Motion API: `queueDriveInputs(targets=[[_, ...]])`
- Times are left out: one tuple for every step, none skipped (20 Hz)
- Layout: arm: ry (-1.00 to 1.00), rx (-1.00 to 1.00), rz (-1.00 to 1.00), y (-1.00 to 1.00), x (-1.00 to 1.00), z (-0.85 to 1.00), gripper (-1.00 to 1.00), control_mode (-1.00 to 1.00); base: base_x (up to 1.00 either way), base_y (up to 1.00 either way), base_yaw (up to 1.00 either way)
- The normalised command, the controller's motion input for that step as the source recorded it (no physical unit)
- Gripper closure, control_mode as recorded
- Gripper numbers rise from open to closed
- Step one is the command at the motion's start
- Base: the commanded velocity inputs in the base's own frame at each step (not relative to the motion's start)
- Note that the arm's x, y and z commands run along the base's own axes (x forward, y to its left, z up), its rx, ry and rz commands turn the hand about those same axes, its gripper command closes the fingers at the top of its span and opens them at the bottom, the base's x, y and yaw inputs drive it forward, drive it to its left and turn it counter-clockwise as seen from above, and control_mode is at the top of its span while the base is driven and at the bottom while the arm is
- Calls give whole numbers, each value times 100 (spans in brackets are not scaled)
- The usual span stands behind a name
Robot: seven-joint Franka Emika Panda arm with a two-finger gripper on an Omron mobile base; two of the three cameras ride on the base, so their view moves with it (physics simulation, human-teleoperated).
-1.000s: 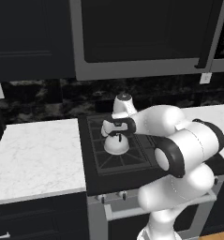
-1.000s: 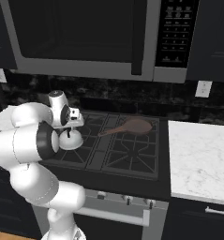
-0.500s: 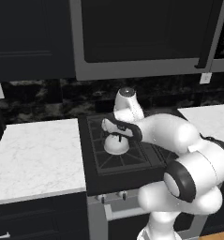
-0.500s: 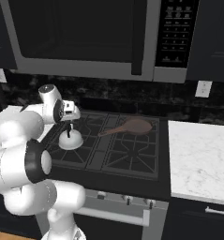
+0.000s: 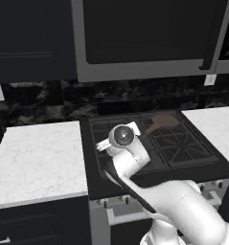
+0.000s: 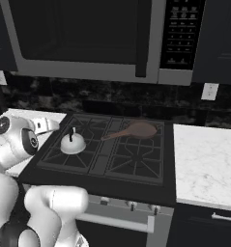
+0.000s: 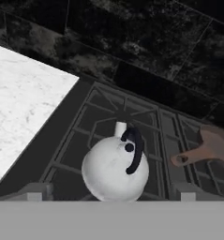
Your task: Pick the kettle from the counter and place it on a stove burner. Then turn the burner on.
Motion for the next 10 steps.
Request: queueDriveInputs(targets=[[-49, -16, 0, 100, -100, -6, -100, -100, 0, 0, 0], [-48, -15, 0, 100, -100, -21, -100, -100, 0, 0, 0], [-47, -14, 0, 100, -100, -34, -100, -100, 0, 0, 0], [-44, -15, 0, 100, -100, -61, -100, -100, 0, 0, 0], [-42, -11, 0, 100, -100, -84, -100, -100, 0, 0, 0], [-48, -7, 0, 100, -100, -98, -100, -100, 0, 0, 0], [-53, -2, 0, 100, -100, -100, -100, -100, 0, 0, 0], [-55, 0, -1, 88, -100, -100, -100, -100, 0, 0, 0], [-58, 0, -3, 75, -100, -100, -100, -100, 0, 0, 0], [-59, 0, -3, 56, -100, -100, -100, -100, 0, 0, 0]])
